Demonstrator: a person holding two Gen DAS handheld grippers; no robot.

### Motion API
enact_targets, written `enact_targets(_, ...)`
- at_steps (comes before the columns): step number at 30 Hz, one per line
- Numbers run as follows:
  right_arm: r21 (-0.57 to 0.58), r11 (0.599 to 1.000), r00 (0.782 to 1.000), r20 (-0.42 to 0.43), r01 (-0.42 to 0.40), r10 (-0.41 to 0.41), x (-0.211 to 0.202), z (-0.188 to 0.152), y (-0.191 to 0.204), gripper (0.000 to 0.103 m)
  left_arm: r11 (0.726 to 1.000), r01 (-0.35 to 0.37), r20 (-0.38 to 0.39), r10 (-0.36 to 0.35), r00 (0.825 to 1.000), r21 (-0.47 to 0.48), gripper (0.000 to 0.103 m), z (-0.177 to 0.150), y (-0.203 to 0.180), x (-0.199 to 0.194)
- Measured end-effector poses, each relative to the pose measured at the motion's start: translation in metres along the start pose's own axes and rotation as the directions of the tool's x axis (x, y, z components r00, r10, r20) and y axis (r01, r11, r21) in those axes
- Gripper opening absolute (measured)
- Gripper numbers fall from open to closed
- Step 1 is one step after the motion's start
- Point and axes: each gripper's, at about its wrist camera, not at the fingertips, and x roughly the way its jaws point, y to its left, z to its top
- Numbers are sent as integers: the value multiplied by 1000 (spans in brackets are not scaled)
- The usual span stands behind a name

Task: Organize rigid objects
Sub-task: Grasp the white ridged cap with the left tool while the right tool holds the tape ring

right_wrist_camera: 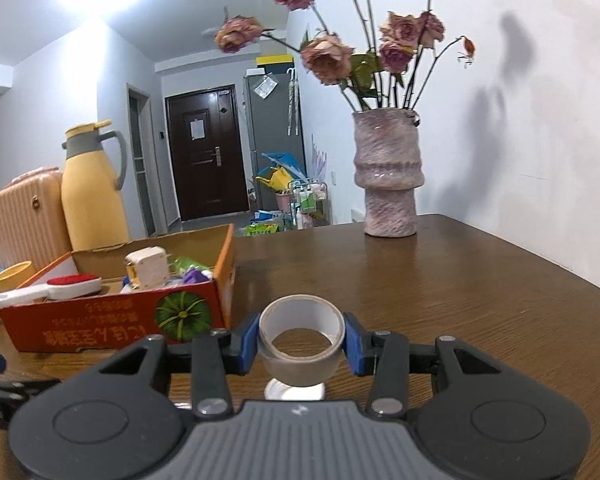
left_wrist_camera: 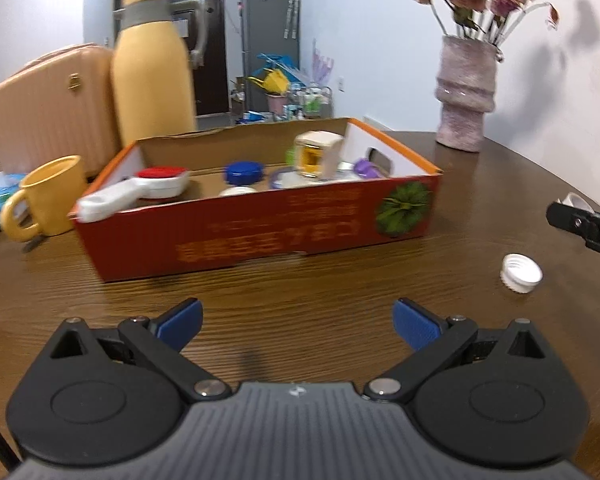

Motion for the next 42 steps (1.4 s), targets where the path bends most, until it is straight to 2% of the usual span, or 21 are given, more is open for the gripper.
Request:
enact_targets(12,54,998,999,-4,40,-40,6,8,-55,42,996,72,-47,-70,996,44,103,12,-87,30)
enact_targets(19,72,996,998,-33,56,-54,13,10,-77,42,992,104,-74,-98,992,77,103,16,-130,45)
enact_targets(27,104,990,994,-63,92,-86,15,10,-85,42,992,83,-103,-73,992,90,103,20,-158,62)
enact_targets(30,115,988,993,-68,103,-95,14,9,-87,42,994,60,-109,-50,993,91,103,20,-163,67)
enact_targets(36,120,987,991,-89,106,-95,17,9,-87,42,995,61,-123,-50,991,84,103,20,-168,73)
enact_targets(38,119,987,991,-92,105,-94,17,8,-87,42,994,70,-125,-58,990,87,99,20,-171,75)
enact_targets(42,116,989,992,-93,98,-87,18,8,-85,42,990,111,-124,-99,987,90,83,20,-174,75)
